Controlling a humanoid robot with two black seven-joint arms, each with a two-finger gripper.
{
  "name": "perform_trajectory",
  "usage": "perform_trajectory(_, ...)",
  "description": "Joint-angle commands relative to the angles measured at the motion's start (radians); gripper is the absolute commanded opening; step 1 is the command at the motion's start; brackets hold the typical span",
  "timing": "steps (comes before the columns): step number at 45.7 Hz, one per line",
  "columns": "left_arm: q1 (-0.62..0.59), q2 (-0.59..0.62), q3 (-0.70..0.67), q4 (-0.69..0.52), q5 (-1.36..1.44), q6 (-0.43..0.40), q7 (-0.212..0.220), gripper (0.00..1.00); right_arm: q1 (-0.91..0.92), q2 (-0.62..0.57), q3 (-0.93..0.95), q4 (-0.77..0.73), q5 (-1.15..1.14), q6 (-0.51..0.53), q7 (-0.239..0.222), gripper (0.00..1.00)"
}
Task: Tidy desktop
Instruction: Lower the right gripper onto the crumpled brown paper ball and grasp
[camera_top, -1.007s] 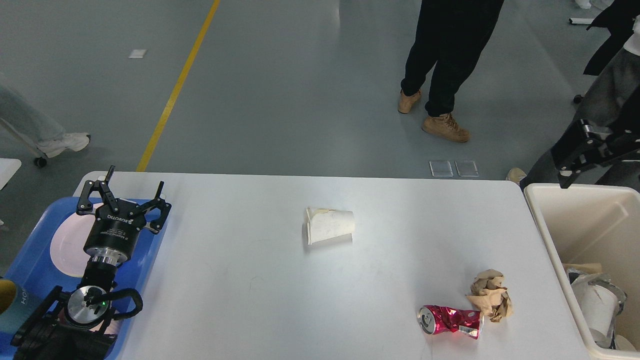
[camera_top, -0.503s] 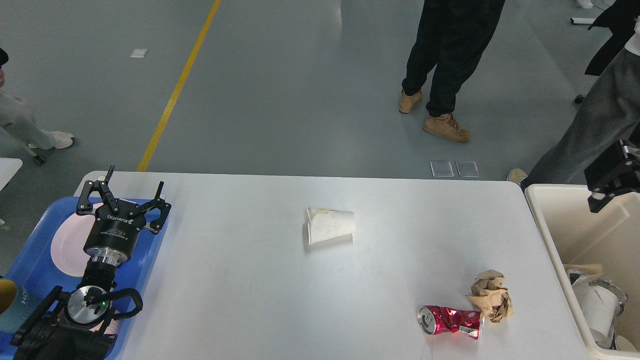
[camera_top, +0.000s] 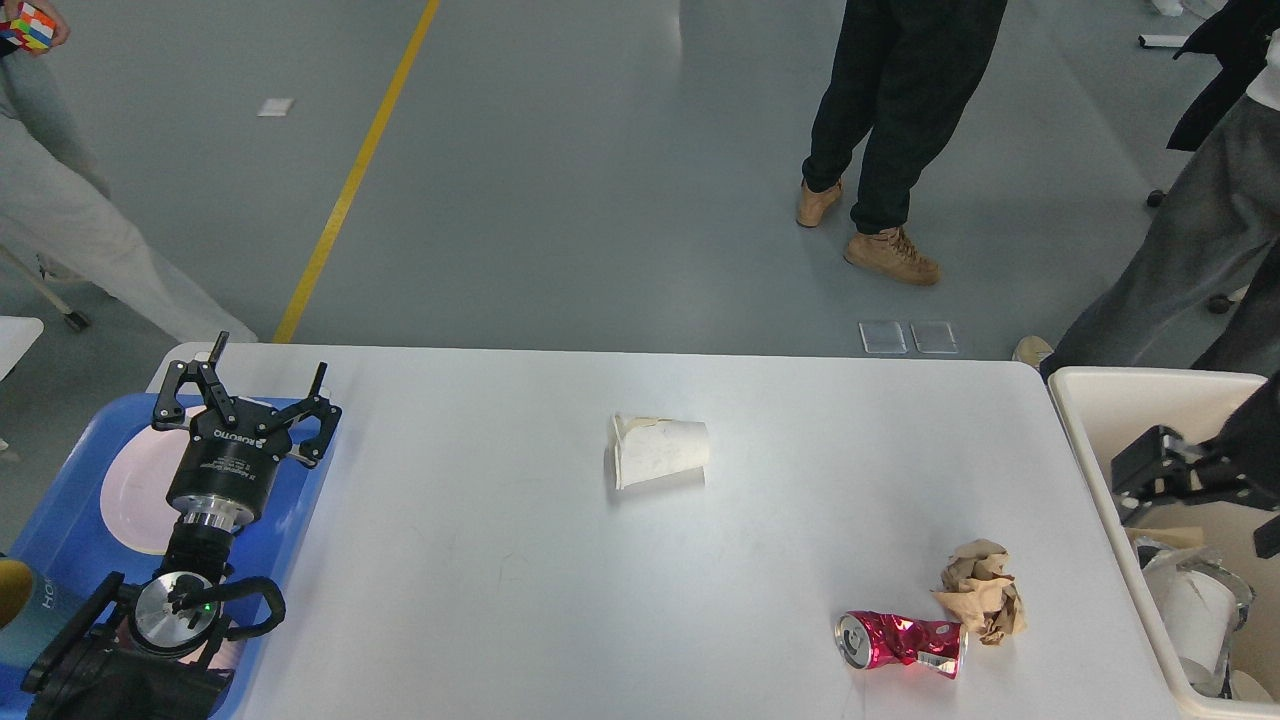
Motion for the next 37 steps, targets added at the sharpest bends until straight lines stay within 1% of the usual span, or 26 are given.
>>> perform_trajectory(1, -0.001, 0.0, 0.0, 0.0, 0.0, -0.002, 0.0, 0.96, -0.235, 0.022, 0.142, -0.06, 0.001, -0.129, -0.002, 1.0)
perform_trajectory(5, -0.001, 0.0, 0.001, 0.0, 0.0, -0.002, 0.0, 0.96, -0.35, 0.031, 0.233, -0.136, 0.017, -0.172, -0.003, 1.0)
perform_trajectory(10, -0.001, 0.0, 0.0, 0.0, 0.0, -0.002, 0.002, 0.96, -0.427, 0.045, 0.297, -0.215, 0.023, -0.178, -0.005, 1.0)
perform_trajectory(17, -0.001, 0.0, 0.0, 0.0, 0.0, -0.002, 0.002, 0.96, -0.493, 0.05, 0.33, -0.289, 0.023, -0.178, -0.005, 1.0)
perform_trajectory(26, -0.001, 0.0, 0.0, 0.0, 0.0, -0.003, 0.002, 0.96, -0.663, 0.109, 0.374, -0.438, 0.021, -0.183, -0.005, 1.0)
perform_trajectory(37, -0.001, 0.0, 0.001, 0.0, 0.0, -0.003, 0.002, 0.96, -0.772, 0.149, 0.442, -0.527, 0.021, -0.183, -0.005, 1.0)
